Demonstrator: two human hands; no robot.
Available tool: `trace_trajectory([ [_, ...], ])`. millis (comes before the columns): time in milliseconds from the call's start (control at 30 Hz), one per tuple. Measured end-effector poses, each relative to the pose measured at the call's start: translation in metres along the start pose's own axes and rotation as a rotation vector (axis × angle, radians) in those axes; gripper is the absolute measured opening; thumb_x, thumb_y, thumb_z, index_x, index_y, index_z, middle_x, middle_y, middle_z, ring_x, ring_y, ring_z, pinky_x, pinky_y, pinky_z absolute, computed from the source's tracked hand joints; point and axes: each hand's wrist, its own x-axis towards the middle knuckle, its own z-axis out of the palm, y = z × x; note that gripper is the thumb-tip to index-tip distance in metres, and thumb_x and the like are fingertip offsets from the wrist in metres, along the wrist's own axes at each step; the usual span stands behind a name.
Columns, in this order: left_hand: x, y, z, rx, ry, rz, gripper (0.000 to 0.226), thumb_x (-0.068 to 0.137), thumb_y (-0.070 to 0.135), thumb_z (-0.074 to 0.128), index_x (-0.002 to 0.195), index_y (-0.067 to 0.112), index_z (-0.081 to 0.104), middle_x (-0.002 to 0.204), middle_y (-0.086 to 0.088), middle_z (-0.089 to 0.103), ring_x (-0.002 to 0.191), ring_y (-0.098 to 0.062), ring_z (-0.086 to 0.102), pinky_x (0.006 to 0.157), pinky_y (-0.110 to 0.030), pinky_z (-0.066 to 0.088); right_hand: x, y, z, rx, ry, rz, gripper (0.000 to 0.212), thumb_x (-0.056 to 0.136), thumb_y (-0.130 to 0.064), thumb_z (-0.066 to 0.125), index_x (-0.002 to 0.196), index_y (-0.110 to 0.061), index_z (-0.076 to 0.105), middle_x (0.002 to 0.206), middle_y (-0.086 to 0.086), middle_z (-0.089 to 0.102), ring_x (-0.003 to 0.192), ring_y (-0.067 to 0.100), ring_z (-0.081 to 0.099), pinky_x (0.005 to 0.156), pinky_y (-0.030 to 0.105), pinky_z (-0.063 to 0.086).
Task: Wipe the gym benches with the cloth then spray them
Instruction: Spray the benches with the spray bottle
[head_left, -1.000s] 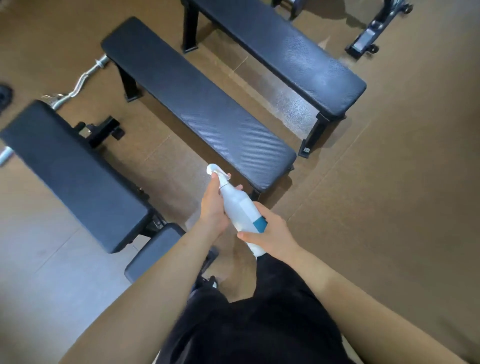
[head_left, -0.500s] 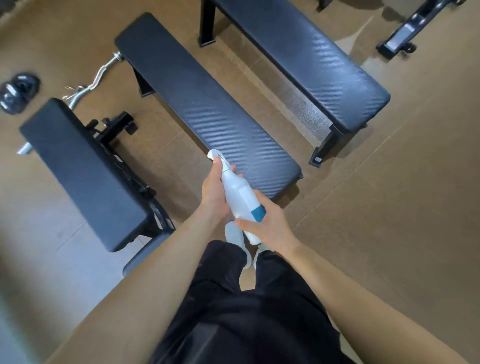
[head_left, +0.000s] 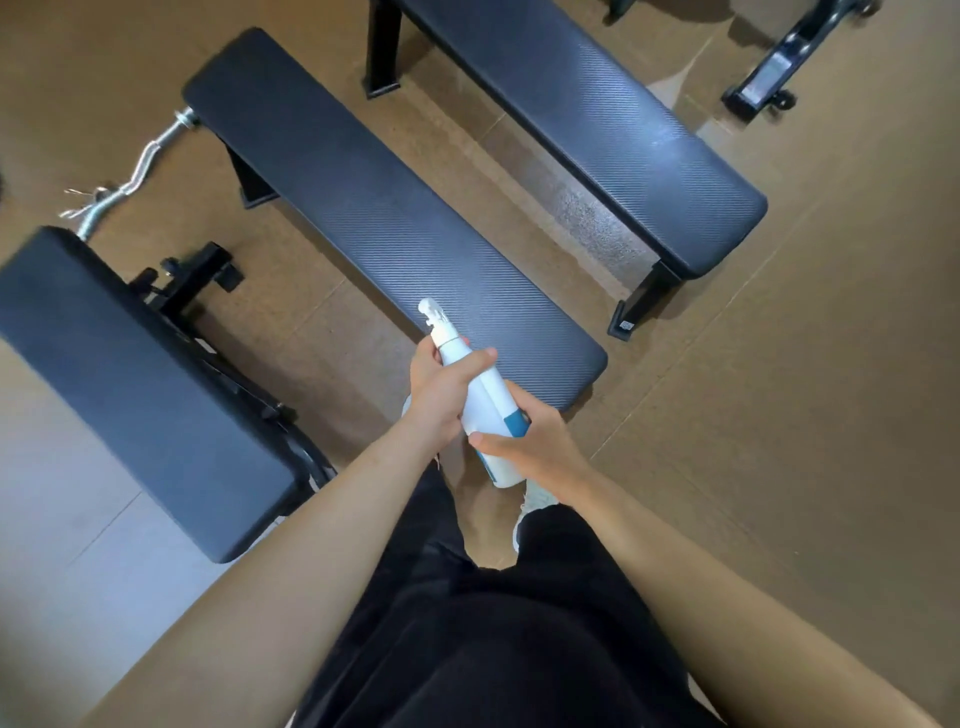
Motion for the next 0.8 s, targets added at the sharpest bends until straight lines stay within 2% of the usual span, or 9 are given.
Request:
trace_trajectory([
  [100,0.023,0.016,-0.024,0.079,-0.064,0.015,0.065,0.069,0.022,0.091,0.123,0.017,0.055,0.101,0.001,0.063,0.089,-0.017,0.067,0.079,-0.039,0.062,0.017,-0.018,0.023,0.043,0.000,0.057,0.050,0.077,-0.033,0.084,0.122,-0.041,0.064,0.106,-0.014,0.072,0.101,0.007,0.067,0.089,0.035,0.059],
  [200,0.050,0.027,-0.053,0.184,-0.105,-0.014,0.075,0.061,0.029,0.096,0.123,0.023,0.054,0.105,-0.002,0.066,0.093,-0.017,0.070,0.078,-0.037,0.062,0.038,-0.037,0.050,0.083,-0.016,0.121,0.052,0.081,-0.030,0.084,0.127,-0.038,0.062,0.108,-0.015,0.073,0.099,0.000,0.068,0.082,0.021,0.054],
  [267,0.065,0.037,-0.070,0.193,-0.058,-0.066,0.076,0.060,0.026,0.097,0.124,0.020,0.057,0.107,-0.006,0.070,0.094,-0.023,0.073,0.080,-0.042,0.065,0.053,-0.048,0.070,0.105,-0.028,0.154,0.054,0.080,-0.033,0.085,0.128,-0.035,0.062,0.109,-0.013,0.073,0.097,0.001,0.069,0.082,0.021,0.055],
  [400,0.095,0.059,-0.098,0.150,-0.018,-0.175,0.060,0.064,0.016,0.093,0.114,0.017,0.062,0.103,-0.011,0.075,0.090,-0.032,0.076,0.078,-0.050,0.065,0.082,-0.067,0.104,0.118,-0.018,0.196,0.059,0.074,-0.038,0.087,0.127,-0.034,0.062,0.109,-0.009,0.074,0.098,0.008,0.072,0.088,0.033,0.060],
  [500,0.108,0.076,-0.115,0.145,-0.027,-0.144,0.069,0.055,0.028,0.096,0.112,0.022,0.058,0.106,-0.011,0.074,0.092,-0.032,0.076,0.080,-0.052,0.064,0.098,-0.086,0.117,0.116,-0.023,0.177,0.055,0.076,-0.033,0.086,0.125,-0.035,0.062,0.108,-0.008,0.074,0.095,0.008,0.072,0.083,0.029,0.061],
  [600,0.114,0.095,-0.133,0.057,-0.141,-0.106,0.081,0.063,0.035,0.095,0.130,0.017,0.054,0.120,-0.011,0.071,0.105,-0.029,0.072,0.088,-0.048,0.062,0.108,-0.103,0.125,0.153,-0.026,0.160,0.048,0.081,-0.026,0.084,0.124,-0.033,0.063,0.105,-0.008,0.073,0.094,0.006,0.071,0.072,0.018,0.056],
  [667,0.118,0.105,-0.149,-0.023,-0.223,-0.148,0.093,0.071,0.041,0.092,0.145,0.012,0.045,0.133,-0.012,0.066,0.116,-0.031,0.067,0.093,-0.048,0.059,0.111,-0.116,0.132,0.223,-0.013,0.178,0.049,0.083,-0.029,0.083,0.127,-0.035,0.062,0.107,-0.008,0.072,0.098,0.010,0.070,0.077,0.022,0.058],
  [733,0.114,0.118,-0.161,0.028,-0.304,-0.176,0.076,0.075,0.040,0.084,0.137,0.007,0.054,0.122,-0.009,0.069,0.108,-0.027,0.068,0.085,-0.039,0.058,0.117,-0.125,0.139,0.294,-0.012,0.211,0.050,0.082,-0.035,0.083,0.126,-0.037,0.062,0.111,-0.005,0.072,0.106,0.019,0.069,0.089,0.038,0.059],
  [800,0.109,0.123,-0.168,0.102,-0.366,-0.207,0.042,0.085,0.032,0.077,0.122,0.017,0.065,0.117,-0.009,0.073,0.103,-0.024,0.070,0.082,-0.034,0.058,0.123,-0.134,0.143,0.320,-0.047,0.205,0.055,0.080,-0.043,0.083,0.129,-0.039,0.060,0.116,-0.006,0.072,0.114,0.022,0.066,0.100,0.046,0.055],
])
